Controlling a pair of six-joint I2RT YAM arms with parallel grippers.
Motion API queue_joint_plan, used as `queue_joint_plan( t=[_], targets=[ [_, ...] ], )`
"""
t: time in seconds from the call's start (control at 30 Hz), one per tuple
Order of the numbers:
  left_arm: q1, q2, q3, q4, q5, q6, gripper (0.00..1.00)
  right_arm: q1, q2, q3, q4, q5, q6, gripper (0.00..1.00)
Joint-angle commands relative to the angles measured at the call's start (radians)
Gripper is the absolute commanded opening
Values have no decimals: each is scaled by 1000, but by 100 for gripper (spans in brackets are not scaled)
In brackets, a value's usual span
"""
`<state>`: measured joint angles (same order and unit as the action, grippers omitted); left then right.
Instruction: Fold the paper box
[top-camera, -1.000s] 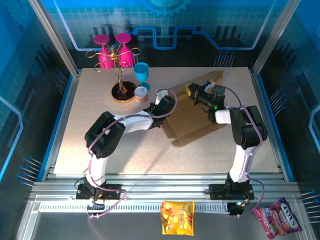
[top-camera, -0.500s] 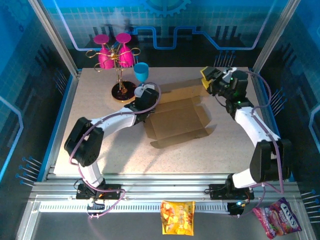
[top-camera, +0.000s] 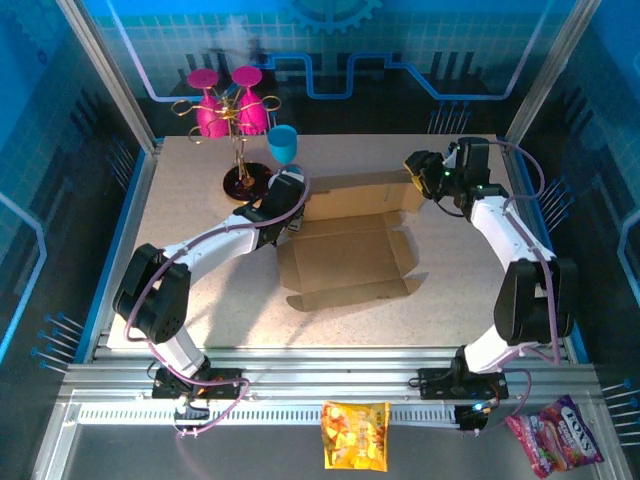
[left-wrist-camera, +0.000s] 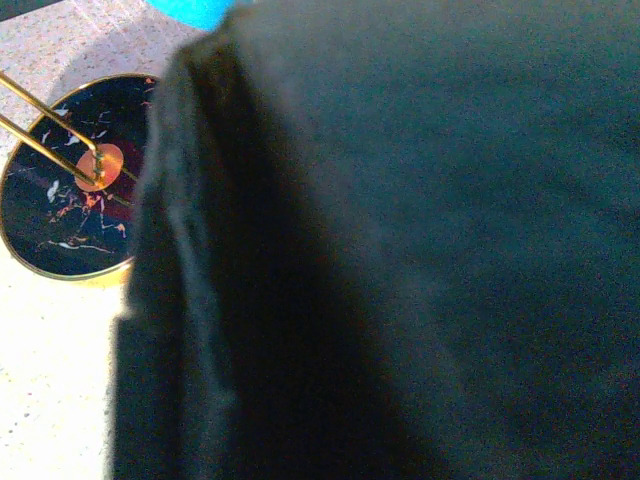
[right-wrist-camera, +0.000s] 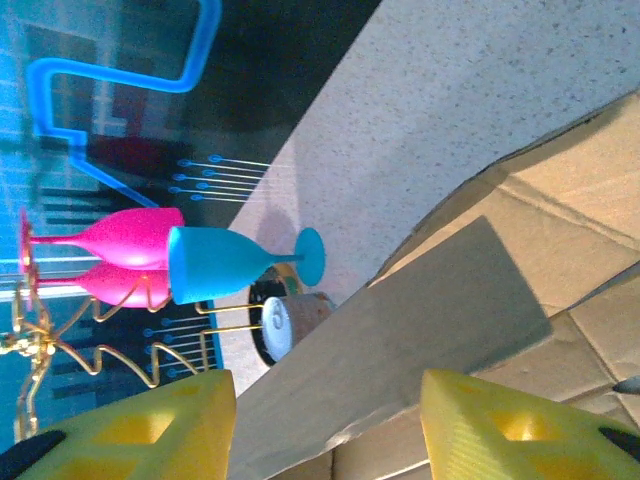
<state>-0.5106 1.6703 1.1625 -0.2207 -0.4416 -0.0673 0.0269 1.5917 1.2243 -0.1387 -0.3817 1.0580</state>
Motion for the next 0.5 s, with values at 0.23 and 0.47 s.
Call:
queue_joint_plan(
  t=[0.23, 0.47],
  targets=[
    [3, -4, 37, -32, 51, 41, 0, 28, 93, 41, -10, -78, -64, 52],
    [4, -1, 40, -26, 67, 38, 0, 37, 113, 55, 30, -131, -21, 54]
  ],
)
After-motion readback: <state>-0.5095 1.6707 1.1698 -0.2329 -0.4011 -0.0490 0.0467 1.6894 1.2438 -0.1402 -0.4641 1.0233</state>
